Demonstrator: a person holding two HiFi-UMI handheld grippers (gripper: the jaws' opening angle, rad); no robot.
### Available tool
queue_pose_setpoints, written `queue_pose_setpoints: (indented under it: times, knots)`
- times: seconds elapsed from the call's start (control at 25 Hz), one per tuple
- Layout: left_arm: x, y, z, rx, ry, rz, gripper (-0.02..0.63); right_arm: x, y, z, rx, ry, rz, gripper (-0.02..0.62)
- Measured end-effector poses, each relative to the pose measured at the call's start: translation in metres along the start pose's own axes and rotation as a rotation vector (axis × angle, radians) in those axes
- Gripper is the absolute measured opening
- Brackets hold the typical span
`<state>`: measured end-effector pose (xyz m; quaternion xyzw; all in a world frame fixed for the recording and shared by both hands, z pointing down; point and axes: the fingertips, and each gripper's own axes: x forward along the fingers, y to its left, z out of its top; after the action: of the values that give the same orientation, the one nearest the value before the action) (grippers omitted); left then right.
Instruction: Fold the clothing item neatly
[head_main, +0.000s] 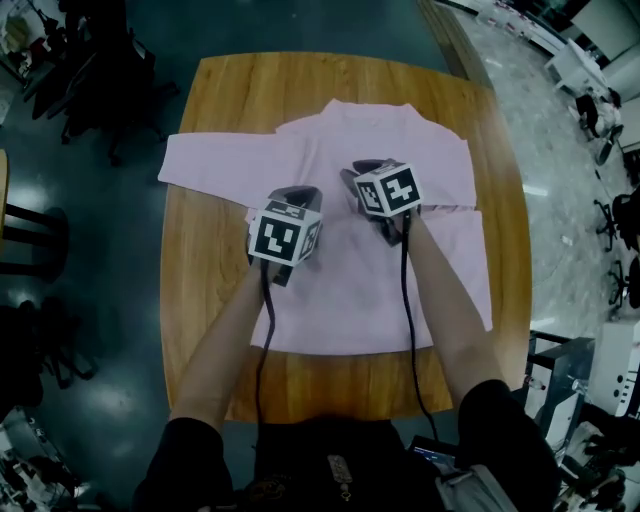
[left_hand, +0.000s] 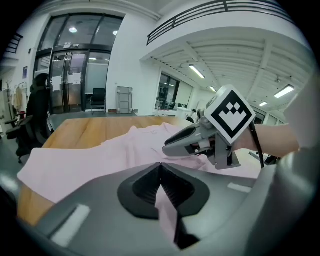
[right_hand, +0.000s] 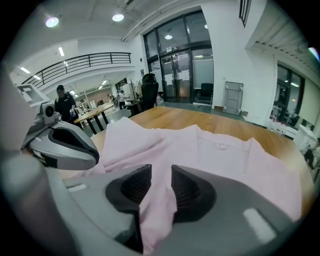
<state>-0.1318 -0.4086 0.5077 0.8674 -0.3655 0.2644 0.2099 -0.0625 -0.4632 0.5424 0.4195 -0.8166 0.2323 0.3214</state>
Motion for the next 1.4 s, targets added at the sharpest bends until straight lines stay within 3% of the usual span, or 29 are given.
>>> queue_pose_setpoints:
  times: [0.36, 0.6, 0.96, 1.24, 1.4]
  knots:
    - [-0.027, 0.055, -0.016, -0.015, 0.006, 0.064, 0.008, -0.001, 0.032, 0.008, -0.042, -0.008, 0.03, 0.118]
    - [-0.05, 0.119, -0.029, -0.041, 0.013, 0.184, 0.008, 0.001, 0.065, 0.025, -0.096, -0.031, 0.057, 0.06]
    - [-0.09, 0.229, -0.053, -0.099, 0.011, 0.371, 0.01, 0.031, 0.13, 0.054, -0.13, -0.057, 0.112, 0.054]
    - [-0.084, 0.277, -0.066, -0.092, 0.024, 0.428, 0.165, 0.042, 0.158, 0.053, -0.132, -0.047, 0.121, 0.055]
    - [-0.068, 0.277, -0.082, -0.107, 0.105, 0.4, 0.192, 0.037, 0.157, 0.051, -0.131, -0.044, 0.107, 0.054]
